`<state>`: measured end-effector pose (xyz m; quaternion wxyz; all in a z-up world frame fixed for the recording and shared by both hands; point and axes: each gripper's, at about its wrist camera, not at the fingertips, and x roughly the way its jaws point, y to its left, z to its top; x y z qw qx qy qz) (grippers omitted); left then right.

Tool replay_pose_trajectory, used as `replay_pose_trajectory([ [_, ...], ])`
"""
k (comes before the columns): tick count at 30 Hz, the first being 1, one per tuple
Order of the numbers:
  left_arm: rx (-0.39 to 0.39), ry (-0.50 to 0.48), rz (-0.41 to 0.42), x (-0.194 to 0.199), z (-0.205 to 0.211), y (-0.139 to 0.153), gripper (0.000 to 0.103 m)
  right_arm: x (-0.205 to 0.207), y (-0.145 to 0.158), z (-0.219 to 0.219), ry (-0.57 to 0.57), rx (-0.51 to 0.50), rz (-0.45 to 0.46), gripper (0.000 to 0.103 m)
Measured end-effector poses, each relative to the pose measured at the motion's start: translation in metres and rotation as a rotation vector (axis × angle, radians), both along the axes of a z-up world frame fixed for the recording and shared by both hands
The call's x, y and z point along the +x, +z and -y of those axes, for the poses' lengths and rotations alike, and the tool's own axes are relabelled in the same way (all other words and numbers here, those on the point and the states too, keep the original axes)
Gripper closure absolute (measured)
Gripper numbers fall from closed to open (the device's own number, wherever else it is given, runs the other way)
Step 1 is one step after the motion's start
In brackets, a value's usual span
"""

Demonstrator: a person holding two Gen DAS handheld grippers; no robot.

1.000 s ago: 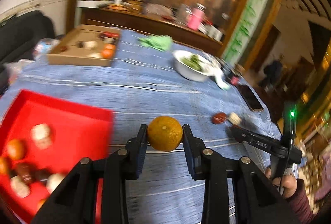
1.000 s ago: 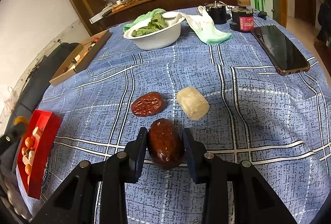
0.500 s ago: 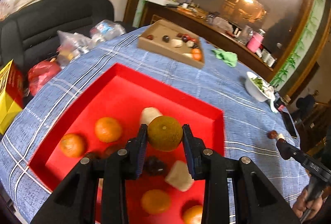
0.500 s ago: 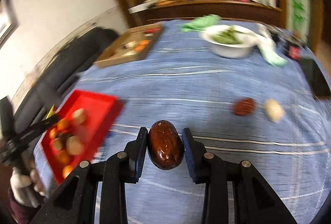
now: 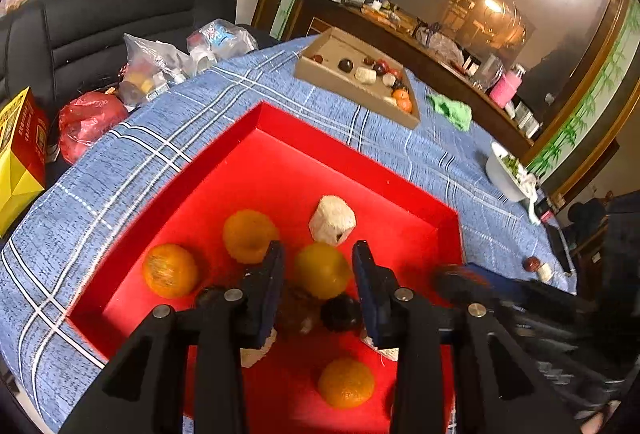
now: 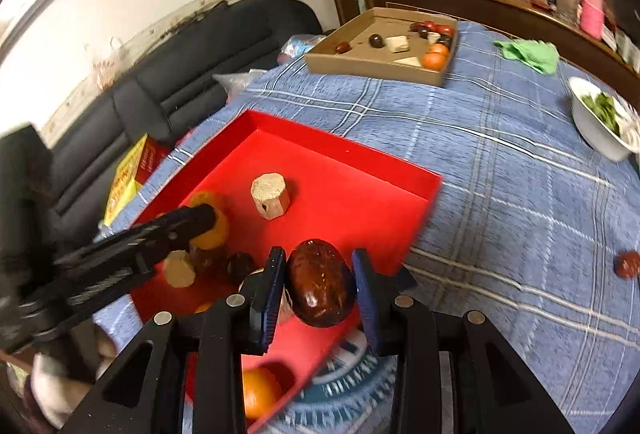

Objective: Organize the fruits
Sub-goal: 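Carry both fruits over the red tray and open both grippers, then move both grippers back toward the last items on the tablecloth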

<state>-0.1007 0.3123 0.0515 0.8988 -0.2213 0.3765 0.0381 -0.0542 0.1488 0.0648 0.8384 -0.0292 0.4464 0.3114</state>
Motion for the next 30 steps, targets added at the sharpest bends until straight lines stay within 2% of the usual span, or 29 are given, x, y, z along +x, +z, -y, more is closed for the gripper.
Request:
replay_pose_trajectory([
  [2,-0.012,0.003,0.009,-0.003,-0.003,0.003,0.055,0.002,-0.004,-0.006,-0.007,-0.02,0.006,0.064],
  [5,-0.038,-0.002,0.034,-0.008,-0.007,0.009,0.051,0.004,-0.006,-0.004,-0.012,0.003,-0.014,0.061],
  [9,-0.062,-0.012,0.068,-0.011,-0.002,0.018,0.044,-0.001,0.007,0.016,-0.059,0.037,0.008,0.051],
  [14,-0.055,-0.062,0.111,-0.01,0.023,0.033,0.017,-0.015,0.021,0.064,-0.159,0.052,0.042,0.035],
  [17,-0.06,-0.142,0.132,-0.003,0.05,0.038,0.017,-0.029,0.027,0.101,-0.251,0.056,0.07,0.029],
  [19,-0.069,-0.181,0.106,0.007,0.068,0.04,0.017,-0.036,0.031,0.128,-0.316,0.091,0.069,0.028],
  [21,-0.094,-0.238,0.1,0.015,0.092,0.046,0.017,-0.043,0.032,0.167,-0.385,0.195,0.01,0.028],
  [24,-0.058,-0.294,0.126,0.015,0.128,0.06,0.017,-0.049,0.032,0.216,-0.442,0.356,-0.084,0.029],
  [25,-0.05,-0.312,0.131,0.015,0.137,0.065,0.017,-0.052,0.034,0.231,-0.464,0.377,-0.089,0.029],
  [30,-0.017,-0.379,0.133,0.013,0.175,0.081,0.017,-0.064,0.052,0.292,-0.559,0.384,-0.046,0.029],
])
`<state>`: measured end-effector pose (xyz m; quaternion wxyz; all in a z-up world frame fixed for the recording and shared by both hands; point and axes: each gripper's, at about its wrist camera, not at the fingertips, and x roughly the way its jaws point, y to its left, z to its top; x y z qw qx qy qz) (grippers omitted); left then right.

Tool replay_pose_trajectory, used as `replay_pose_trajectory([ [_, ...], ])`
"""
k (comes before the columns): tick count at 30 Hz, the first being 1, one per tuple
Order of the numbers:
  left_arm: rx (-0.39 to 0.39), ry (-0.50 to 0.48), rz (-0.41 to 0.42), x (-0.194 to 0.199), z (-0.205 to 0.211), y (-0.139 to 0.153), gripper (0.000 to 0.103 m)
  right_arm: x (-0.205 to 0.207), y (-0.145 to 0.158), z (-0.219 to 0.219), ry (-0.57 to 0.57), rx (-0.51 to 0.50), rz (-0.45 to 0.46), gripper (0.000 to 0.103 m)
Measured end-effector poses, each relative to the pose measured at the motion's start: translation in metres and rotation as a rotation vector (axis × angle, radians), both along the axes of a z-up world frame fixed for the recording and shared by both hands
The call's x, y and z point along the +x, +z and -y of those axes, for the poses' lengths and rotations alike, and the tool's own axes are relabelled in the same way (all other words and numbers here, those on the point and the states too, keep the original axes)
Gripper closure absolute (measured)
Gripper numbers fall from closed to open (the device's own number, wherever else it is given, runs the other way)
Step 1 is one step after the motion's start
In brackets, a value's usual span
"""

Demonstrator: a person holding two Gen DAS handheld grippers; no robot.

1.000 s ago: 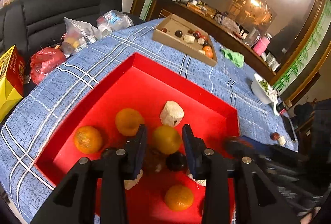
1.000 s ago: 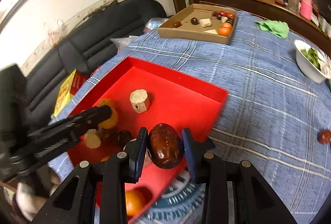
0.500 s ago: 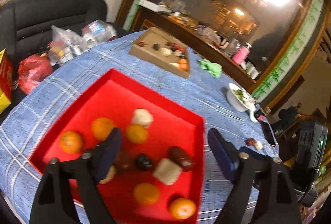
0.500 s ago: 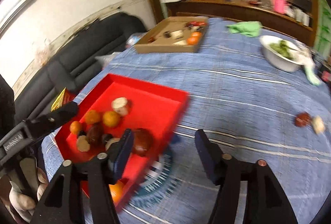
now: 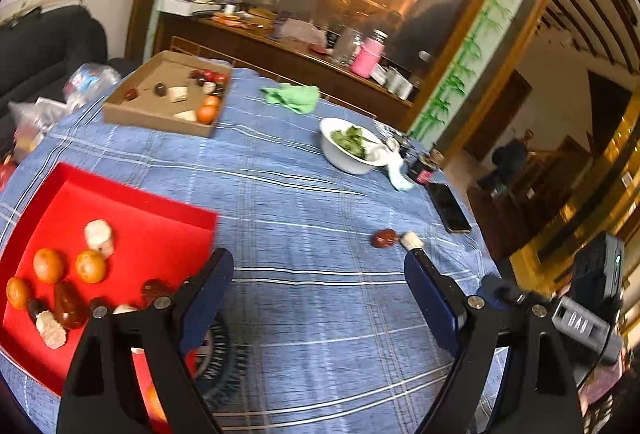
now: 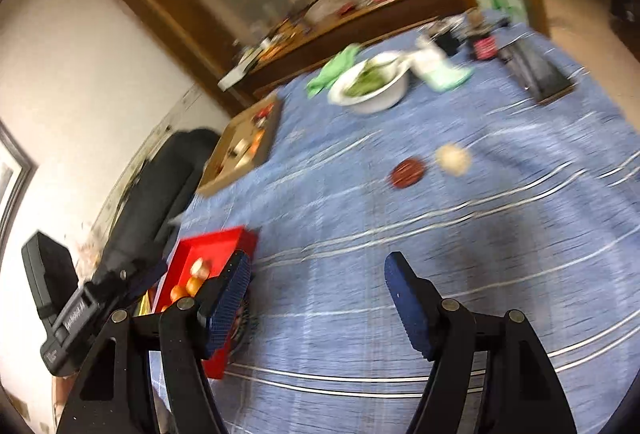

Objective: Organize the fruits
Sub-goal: 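Move both grippers back toward the last items on the tablecloth, then grasp a pale yam chunk with the right gripper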

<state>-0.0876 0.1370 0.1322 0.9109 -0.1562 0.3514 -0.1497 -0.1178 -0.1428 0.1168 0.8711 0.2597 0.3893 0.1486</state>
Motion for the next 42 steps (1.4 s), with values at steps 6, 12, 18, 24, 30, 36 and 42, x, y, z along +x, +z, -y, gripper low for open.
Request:
replay_pose_trajectory([
  [6,0.005,-0.017,0.025,-0.006,0.02,0.015,0.017,-0.01,0.048,0.061,-0.106,-0.072,0.087,0.027],
  [12,0.0,-0.007,0.049,-0.021,0.023,0.02,0.017,-0.011,0.072,0.113,-0.194,-0.164,0.155,0.017],
  [18,0.021,0.015,0.032,-0.017,0.022,0.014,0.017,0.009,0.029,0.129,-0.186,-0.122,0.068,0.017],
  [24,0.042,-0.01,0.033,-0.016,0.028,0.006,0.017,0.042,-0.015,0.098,-0.063,-0.151,-0.015,0.033],
  [30,0.074,-0.078,0.042,-0.02,0.034,0.0,0.043,0.082,-0.047,0.059,-0.001,-0.246,-0.051,0.043],
  [36,0.14,-0.085,0.034,-0.019,0.035,-0.004,0.044,0.126,-0.076,0.045,-0.006,-0.325,-0.086,0.045],
  [42,0.192,-0.087,0.012,-0.006,0.044,-0.012,0.044,0.147,-0.101,0.037,0.014,-0.337,-0.117,0.048],
])
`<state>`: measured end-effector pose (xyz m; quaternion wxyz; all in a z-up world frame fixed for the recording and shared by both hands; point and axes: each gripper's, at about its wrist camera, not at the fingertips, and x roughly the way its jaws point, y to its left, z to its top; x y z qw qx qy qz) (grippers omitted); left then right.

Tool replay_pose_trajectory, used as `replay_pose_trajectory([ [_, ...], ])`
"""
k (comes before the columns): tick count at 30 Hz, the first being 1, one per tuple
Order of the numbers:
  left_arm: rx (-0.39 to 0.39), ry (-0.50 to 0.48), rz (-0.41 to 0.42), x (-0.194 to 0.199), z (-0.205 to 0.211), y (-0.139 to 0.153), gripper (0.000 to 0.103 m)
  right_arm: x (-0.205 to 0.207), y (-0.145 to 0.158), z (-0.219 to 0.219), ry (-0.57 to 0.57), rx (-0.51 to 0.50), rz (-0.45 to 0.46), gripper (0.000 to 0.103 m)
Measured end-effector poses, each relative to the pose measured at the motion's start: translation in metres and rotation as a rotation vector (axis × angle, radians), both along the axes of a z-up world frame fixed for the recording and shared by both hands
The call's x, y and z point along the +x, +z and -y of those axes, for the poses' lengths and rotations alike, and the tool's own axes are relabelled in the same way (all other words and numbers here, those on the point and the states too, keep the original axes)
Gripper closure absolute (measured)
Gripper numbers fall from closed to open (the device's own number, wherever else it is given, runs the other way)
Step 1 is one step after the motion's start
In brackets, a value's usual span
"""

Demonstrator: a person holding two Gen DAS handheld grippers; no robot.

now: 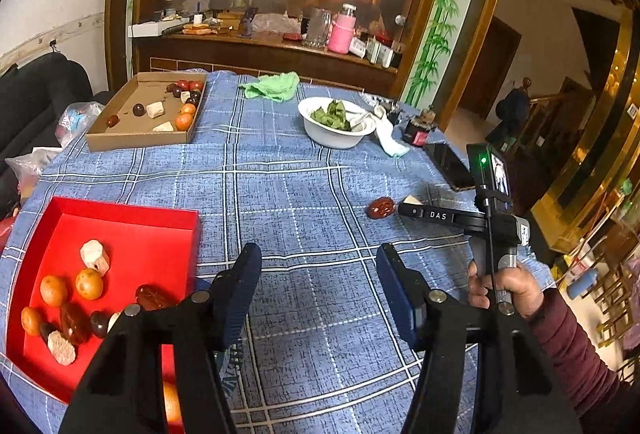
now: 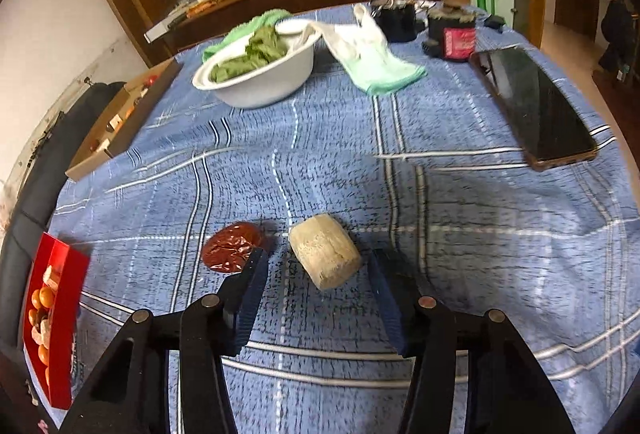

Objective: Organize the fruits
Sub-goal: 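Grasp a pale yam chunk with the right gripper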

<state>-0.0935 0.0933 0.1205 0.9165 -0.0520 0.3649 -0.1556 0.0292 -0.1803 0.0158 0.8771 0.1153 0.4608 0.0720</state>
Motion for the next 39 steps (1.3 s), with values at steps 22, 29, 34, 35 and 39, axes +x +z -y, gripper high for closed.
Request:
replay_pose_trajectory([
  [22,0.184,-0.281,-0.112,0.13,0.149,-0.076,0.045,-0.012,0.014,0.039,-0.057,0.144,0.043,0.073],
  [29,0.261,-0.36,-0.139,0.152,0.173,-0.107,0.045,-0.011,0.015,0.036,-0.038,0.157,0.046,0.073],
  [34,0.265,-0.373,-0.145,0.147,0.177,-0.11,0.08,-0.009,0.013,0.037,-0.043,0.157,0.038,0.073],
  [35,0.257,-0.368,-0.138,0.145,0.175,-0.108,0.08,-0.009,0.013,0.038,-0.043,0.158,0.038,0.073],
  [39,0.238,-0.339,-0.111,0.134,0.166,-0.097,0.08,-0.009,0.013,0.038,-0.04,0.162,0.039,0.073],
])
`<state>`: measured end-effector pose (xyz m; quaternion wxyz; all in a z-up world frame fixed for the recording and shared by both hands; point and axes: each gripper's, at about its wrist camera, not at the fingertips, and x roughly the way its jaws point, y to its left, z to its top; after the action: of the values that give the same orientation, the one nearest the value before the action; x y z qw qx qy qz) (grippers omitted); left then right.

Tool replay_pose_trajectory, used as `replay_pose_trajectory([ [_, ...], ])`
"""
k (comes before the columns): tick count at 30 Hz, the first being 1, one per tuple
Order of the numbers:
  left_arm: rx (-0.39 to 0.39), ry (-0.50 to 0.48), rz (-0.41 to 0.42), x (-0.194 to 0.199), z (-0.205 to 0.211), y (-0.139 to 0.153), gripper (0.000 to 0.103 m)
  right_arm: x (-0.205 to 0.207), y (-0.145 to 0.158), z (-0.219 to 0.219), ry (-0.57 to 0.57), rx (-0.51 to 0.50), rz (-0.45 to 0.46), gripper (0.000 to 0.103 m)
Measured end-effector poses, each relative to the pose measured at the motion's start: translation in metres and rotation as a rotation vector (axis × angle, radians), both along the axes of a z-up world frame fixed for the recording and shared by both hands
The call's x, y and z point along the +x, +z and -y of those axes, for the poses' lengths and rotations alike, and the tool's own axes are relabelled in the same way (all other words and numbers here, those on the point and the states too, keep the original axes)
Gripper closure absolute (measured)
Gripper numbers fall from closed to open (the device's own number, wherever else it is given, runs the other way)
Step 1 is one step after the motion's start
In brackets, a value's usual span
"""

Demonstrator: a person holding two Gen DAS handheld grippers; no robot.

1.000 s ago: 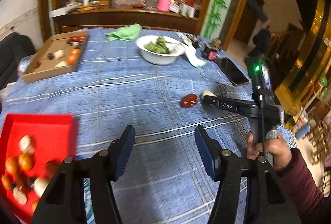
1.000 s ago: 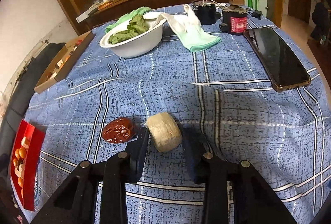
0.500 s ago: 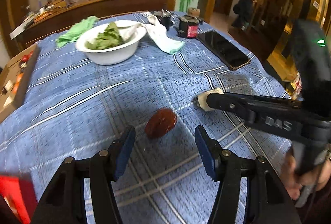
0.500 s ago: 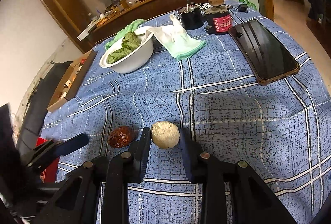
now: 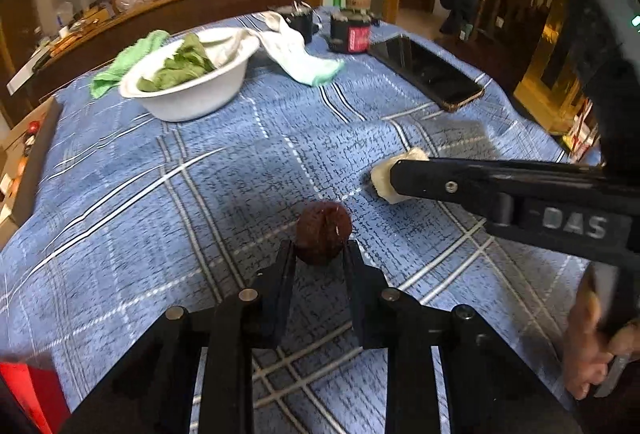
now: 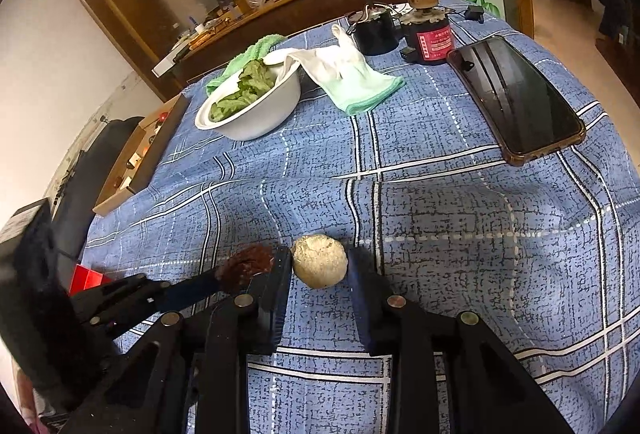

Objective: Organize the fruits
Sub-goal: 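Grasp a pale yam chunk with the right gripper, then grasp the dark date with the left gripper while the right gripper holds the yam chunk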

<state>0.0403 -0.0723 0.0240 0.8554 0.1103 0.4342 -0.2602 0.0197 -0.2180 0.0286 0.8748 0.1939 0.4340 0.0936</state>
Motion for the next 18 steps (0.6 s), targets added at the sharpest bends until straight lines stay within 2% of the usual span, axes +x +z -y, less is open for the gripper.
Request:
replay_pose_trajectory([
  [3,-0.032,0.029,0.014,-0.008,-0.012,0.013,0.083,-0.001,0.001,0.001,0.003,0.013,0.006,0.073],
  [5,-0.074,0.055,0.014,-0.016,-0.026,0.024,0.099,-0.002,0.001,0.001,0.006,0.032,0.01,0.073],
  [13,-0.219,0.209,0.043,-0.055,-0.105,0.059,0.099,-0.007,0.001,0.001,0.008,0.104,0.019,0.073],
  [16,-0.229,0.237,0.032,-0.062,-0.123,0.057,0.099,-0.01,0.0,0.0,-0.017,0.102,0.016,0.073],
  [18,-0.211,0.245,-0.002,-0.059,-0.127,0.049,0.095,-0.013,0.0,-0.001,-0.022,0.113,0.013,0.073],
])
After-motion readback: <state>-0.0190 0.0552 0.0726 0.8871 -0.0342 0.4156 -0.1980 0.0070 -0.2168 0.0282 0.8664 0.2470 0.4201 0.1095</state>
